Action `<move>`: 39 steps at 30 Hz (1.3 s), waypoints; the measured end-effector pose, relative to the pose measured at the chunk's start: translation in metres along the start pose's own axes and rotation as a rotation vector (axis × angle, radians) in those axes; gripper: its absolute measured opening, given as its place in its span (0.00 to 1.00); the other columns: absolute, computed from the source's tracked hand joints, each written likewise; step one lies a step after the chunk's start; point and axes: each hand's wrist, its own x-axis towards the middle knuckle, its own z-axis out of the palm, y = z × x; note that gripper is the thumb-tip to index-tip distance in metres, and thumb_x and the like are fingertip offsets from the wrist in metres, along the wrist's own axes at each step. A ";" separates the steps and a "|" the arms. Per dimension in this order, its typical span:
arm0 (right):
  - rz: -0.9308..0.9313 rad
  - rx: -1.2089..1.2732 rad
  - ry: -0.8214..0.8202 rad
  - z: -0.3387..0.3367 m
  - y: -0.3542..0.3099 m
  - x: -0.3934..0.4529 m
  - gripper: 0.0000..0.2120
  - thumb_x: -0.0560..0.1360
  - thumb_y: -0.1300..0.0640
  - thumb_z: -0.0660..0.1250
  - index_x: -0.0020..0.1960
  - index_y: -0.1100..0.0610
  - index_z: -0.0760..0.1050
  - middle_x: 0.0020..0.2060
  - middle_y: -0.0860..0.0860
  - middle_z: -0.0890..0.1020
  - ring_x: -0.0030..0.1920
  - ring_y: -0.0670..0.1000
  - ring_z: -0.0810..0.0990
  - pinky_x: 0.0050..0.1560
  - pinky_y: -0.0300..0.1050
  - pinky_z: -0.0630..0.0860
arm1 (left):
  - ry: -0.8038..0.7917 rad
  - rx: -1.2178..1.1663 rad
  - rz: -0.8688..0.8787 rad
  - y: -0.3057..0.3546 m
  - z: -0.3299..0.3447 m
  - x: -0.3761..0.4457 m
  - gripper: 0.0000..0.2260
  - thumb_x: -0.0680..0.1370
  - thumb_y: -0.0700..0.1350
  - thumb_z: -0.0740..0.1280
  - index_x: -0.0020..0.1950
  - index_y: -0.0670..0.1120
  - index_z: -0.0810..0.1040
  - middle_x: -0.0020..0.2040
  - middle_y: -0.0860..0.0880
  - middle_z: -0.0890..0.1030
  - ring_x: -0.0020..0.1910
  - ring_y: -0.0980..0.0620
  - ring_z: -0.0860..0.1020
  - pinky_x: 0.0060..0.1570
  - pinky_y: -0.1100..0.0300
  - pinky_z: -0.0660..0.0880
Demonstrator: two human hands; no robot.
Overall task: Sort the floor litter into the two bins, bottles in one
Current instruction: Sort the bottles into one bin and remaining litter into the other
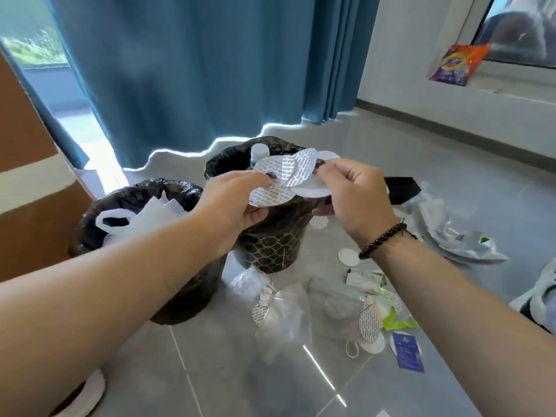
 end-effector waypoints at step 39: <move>-0.040 -0.464 -0.311 0.190 0.002 0.016 0.12 0.70 0.62 0.63 0.37 0.49 0.83 0.33 0.41 0.80 0.30 0.42 0.71 0.28 0.31 0.64 | 0.333 0.602 0.280 -0.035 -0.222 0.002 0.09 0.78 0.39 0.65 0.56 0.47 0.78 0.41 0.50 0.82 0.38 0.56 0.82 0.41 0.59 0.79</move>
